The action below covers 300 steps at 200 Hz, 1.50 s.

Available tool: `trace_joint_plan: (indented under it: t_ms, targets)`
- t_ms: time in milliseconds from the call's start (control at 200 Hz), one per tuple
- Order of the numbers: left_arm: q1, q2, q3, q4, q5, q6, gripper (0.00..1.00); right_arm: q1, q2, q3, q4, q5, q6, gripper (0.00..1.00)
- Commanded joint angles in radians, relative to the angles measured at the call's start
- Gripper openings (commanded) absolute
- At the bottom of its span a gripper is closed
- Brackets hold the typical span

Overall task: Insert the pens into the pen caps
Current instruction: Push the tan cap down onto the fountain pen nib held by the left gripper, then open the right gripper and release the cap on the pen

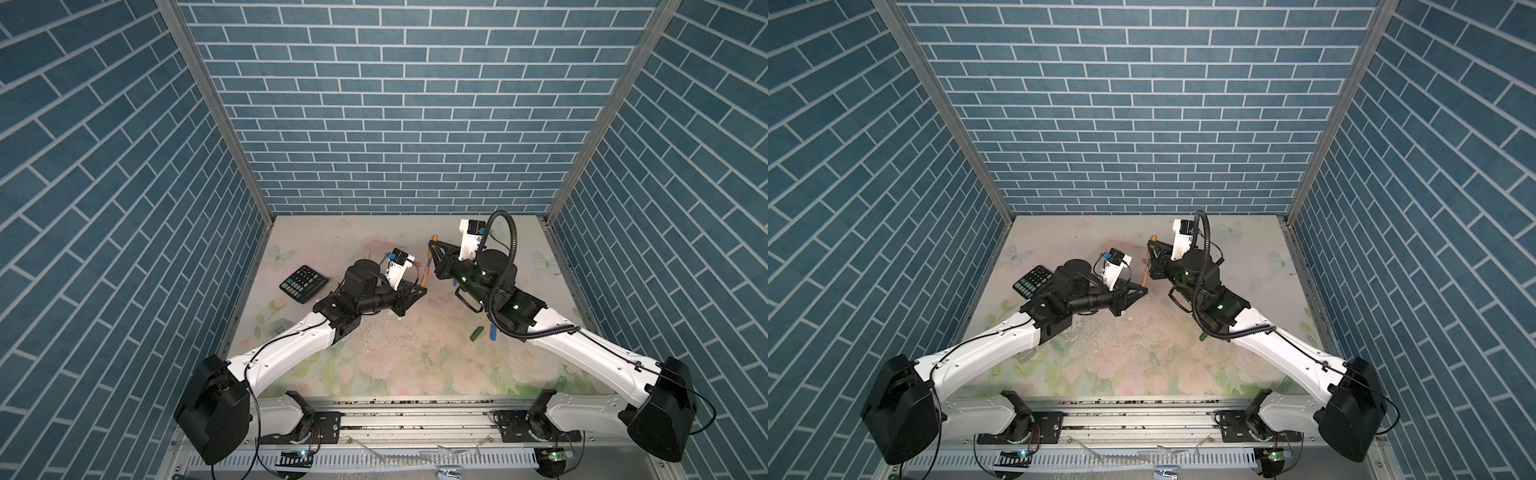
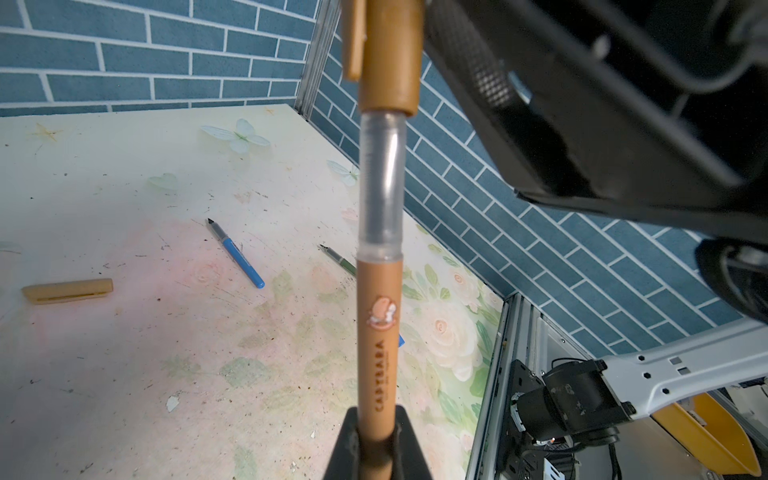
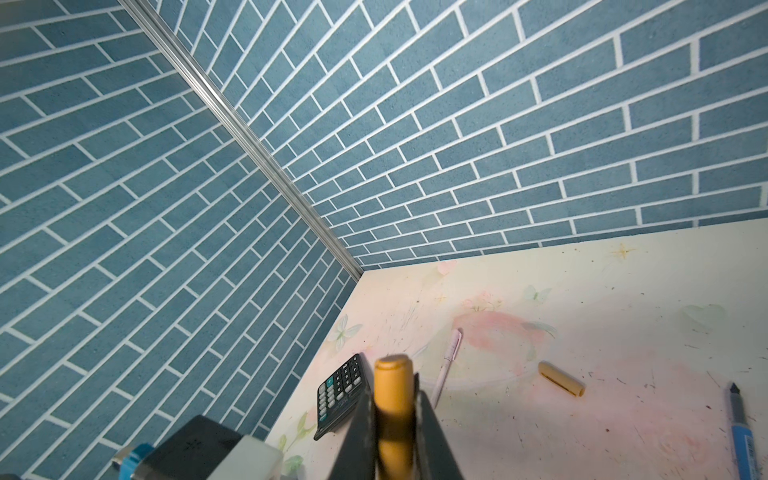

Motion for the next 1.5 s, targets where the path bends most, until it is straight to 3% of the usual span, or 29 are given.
trace_joint_plan:
  t_ms: [0, 430, 930, 1220, 1495]
  targets:
    - [0.014, -0.028, -0.003, 0.11, -0.009, -0.023, 0.0, 0.032, 0.018, -0.008, -0.031, -0.054, 0.036, 0.17]
    - [0.014, -0.053, -0.019, 0.129, -0.002, -0.023, 0.0, 0.027, -0.026, -0.02, -0.083, -0.013, 0.026, 0.18]
    - [0.014, -0.075, -0.031, 0.128, -0.023, -0.02, 0.0, 0.012, -0.009, -0.022, -0.045, -0.122, 0.079, 0.18]
    - [0.014, -0.097, -0.053, 0.142, -0.074, 0.005, 0.0, 0.011, -0.078, 0.011, -0.199, -0.122, 0.057, 0.45]
    - [0.014, -0.1, -0.067, 0.153, -0.118, 0.028, 0.0, 0.012, -0.133, 0.096, -0.457, -0.146, -0.013, 0.5]
